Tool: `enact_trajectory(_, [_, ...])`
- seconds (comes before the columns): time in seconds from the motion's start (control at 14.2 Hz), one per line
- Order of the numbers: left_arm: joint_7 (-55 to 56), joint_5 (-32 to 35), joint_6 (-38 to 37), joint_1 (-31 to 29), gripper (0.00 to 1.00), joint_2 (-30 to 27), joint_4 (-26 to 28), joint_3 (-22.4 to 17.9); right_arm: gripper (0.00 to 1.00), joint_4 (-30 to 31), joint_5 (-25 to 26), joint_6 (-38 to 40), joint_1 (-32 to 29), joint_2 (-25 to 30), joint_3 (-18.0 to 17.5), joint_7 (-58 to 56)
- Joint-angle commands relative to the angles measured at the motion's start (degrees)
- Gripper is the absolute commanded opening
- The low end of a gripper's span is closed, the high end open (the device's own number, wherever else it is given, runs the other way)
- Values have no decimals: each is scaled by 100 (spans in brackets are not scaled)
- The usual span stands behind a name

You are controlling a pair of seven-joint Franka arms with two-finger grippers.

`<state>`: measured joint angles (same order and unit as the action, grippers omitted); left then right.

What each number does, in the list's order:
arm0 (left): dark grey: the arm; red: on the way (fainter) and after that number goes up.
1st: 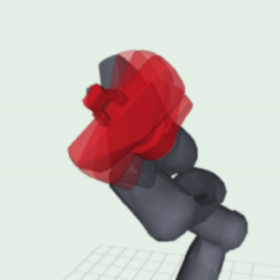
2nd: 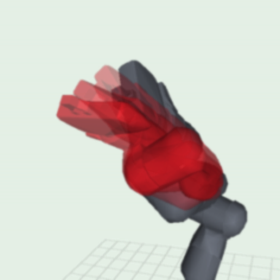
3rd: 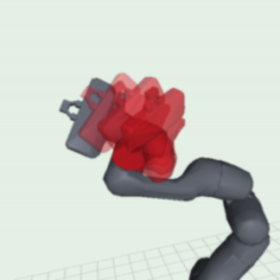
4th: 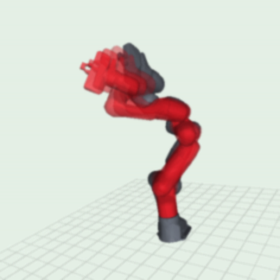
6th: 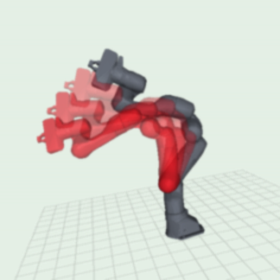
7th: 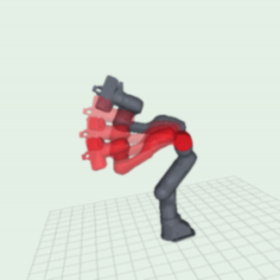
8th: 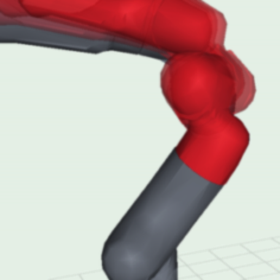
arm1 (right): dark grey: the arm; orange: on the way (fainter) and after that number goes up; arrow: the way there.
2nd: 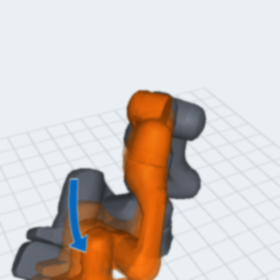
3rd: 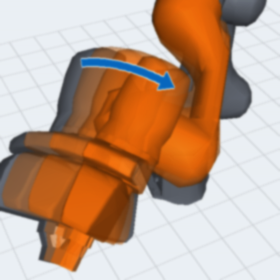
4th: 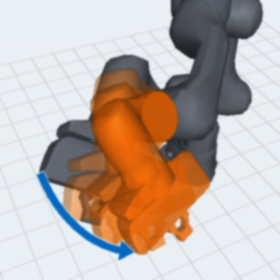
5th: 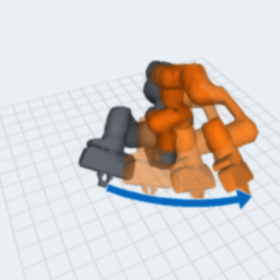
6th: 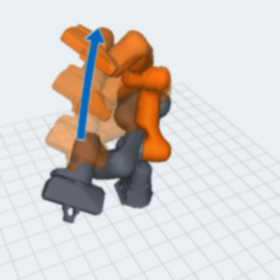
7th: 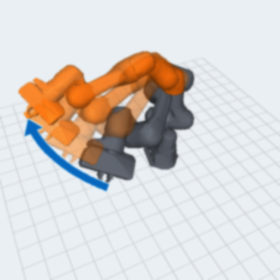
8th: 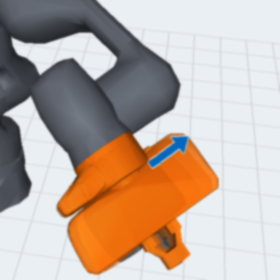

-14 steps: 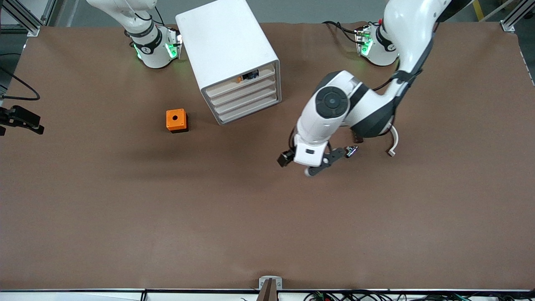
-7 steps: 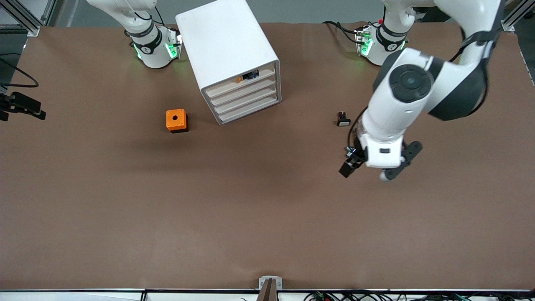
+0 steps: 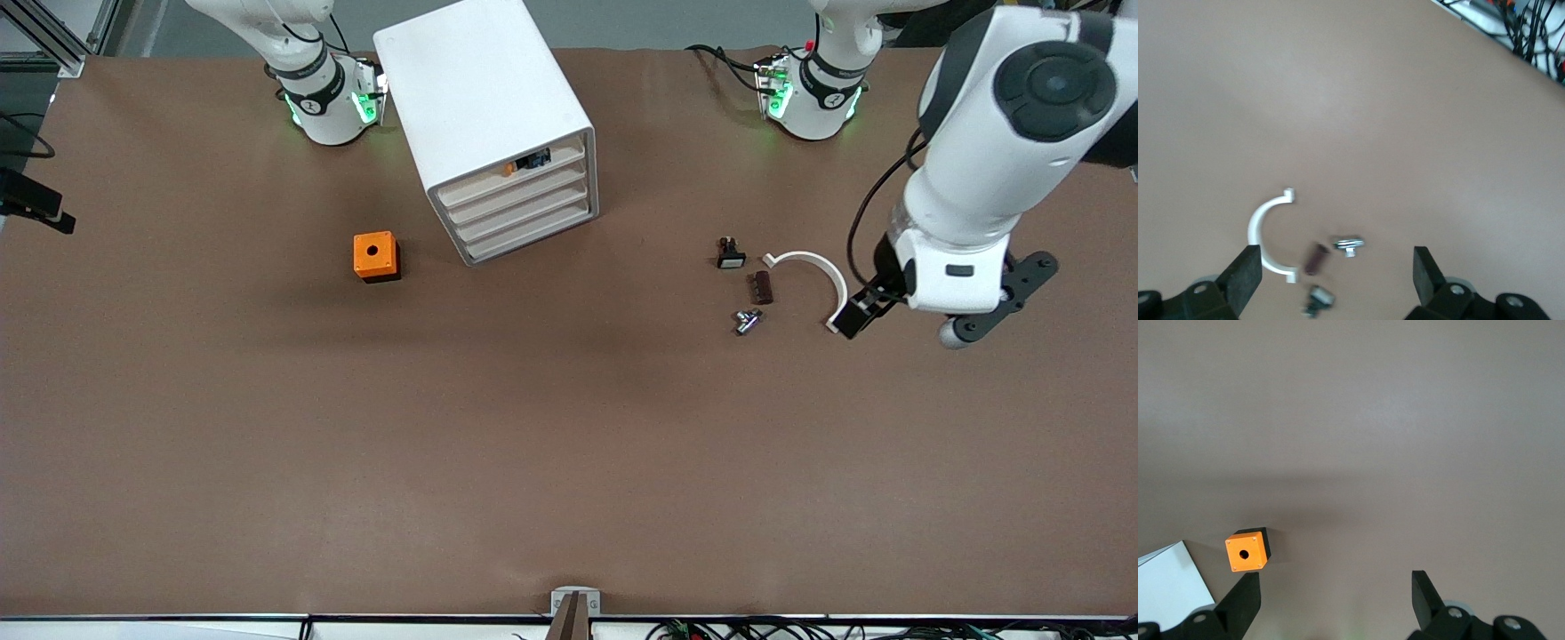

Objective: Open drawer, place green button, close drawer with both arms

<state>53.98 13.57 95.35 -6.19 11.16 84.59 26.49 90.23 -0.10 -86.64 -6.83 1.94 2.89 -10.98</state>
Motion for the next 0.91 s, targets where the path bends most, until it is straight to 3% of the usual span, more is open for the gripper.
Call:
enact_trajectory(0.0, [-1350,-527,-227,-164,100,-648,189,-510,100,467,-60,-80,251,393,18,-54])
enact_trajectory(0.14, [-2378,-925,-455,99,100,-904,234,-1266,100,845,-60,-246,313,648,18,-54])
enact_trajectory(0.28, [-3362,-943,-815,241,100,-1062,234,-1672,100,1180,-60,-440,314,877,18,-54])
enact_trajectory(0.42, [-3928,-952,-966,180,100,-1229,329,-1709,100,1155,-60,-432,314,878,18,-45])
enact_trajectory(0.84, [-4237,-1092,-1186,197,100,-1687,804,-1700,100,1023,-86,-580,287,869,27,-45])
